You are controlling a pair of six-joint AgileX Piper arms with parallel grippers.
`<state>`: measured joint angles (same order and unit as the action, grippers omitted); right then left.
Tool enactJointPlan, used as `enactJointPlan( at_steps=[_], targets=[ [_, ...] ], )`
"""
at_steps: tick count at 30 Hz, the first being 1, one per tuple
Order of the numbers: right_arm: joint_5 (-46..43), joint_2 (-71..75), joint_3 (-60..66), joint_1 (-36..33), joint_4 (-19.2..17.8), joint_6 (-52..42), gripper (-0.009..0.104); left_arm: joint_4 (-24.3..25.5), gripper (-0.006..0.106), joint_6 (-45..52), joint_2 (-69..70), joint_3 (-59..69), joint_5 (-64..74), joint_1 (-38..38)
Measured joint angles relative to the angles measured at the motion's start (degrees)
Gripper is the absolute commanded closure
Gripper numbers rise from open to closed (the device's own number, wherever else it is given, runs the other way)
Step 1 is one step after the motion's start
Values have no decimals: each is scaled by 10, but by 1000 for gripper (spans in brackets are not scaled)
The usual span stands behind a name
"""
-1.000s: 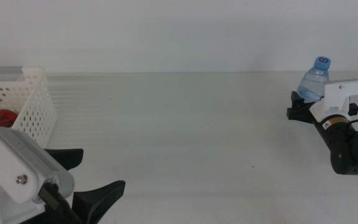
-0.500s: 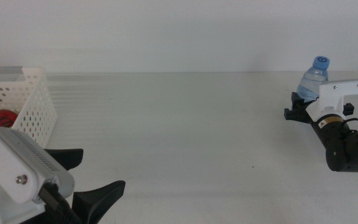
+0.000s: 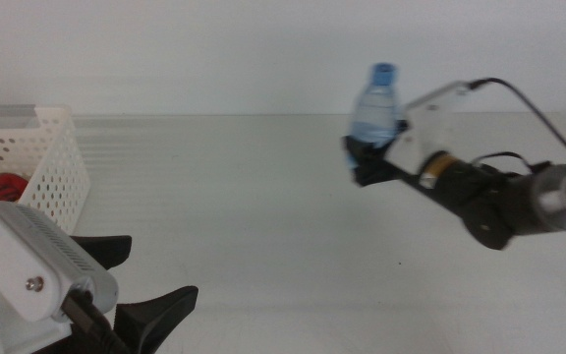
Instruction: Use arms to grab the bottles and put them into the dustbin to the left of the table.
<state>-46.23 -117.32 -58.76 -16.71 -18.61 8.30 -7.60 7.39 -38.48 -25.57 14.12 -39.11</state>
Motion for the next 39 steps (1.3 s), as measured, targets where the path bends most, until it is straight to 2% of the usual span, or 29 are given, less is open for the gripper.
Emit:
enactJointPlan(
  at_steps=[4,10,17,27,33,39],
  targets=[
    [52,-12,-65,-65,-58,37,95,0,10,0,0,0,0,0],
    [116,-65,-187,-154,-92,65,95,0,10,0,0,0,0,0],
    [163,-155,-310,-209,-99,78,95,0,10,0,0,0,0,0],
    [182,-193,-337,-215,-97,79,94,0,10,0,0,0,0,0],
    [197,-193,-337,-215,-97,90,71,0,10,0,0,0,0,0],
    [205,-192,-337,-215,-106,131,29,0,10,0,0,0,0,0]
  ],
)
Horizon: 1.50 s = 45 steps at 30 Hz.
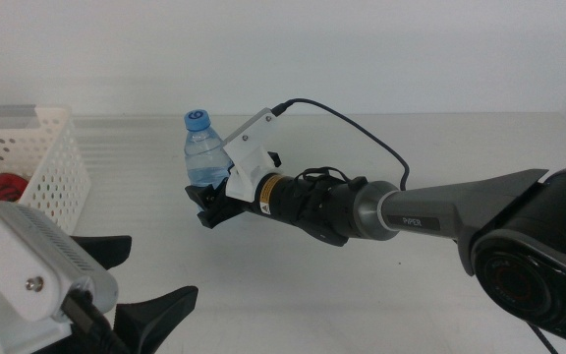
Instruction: Use arms to grab the bottles and put them into the dustbin to the left of the table.
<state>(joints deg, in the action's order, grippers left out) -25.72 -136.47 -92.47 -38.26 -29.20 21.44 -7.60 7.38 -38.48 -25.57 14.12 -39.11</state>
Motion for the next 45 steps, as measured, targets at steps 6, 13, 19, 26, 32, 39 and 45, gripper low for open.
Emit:
enactJointPlan(
  at_steps=[6,13,19,26,32,39,45],
  targets=[
    [20,34,18,0,-47,72,3,0,10,0,0,0,0,0],
    [22,106,113,5,-87,123,6,0,10,0,0,0,0,0],
    [22,222,227,5,-92,127,13,0,10,0,0,0,0,0],
    [38,413,357,5,-92,127,15,0,10,0,0,0,0,0],
    [132,570,431,5,-92,127,15,0,10,0,0,0,0,0],
    [220,695,512,5,-86,142,15,0,10,0,0,0,0,0],
    [249,767,581,5,-7,116,16,0,10,0,0,0,0,0]
  ],
)
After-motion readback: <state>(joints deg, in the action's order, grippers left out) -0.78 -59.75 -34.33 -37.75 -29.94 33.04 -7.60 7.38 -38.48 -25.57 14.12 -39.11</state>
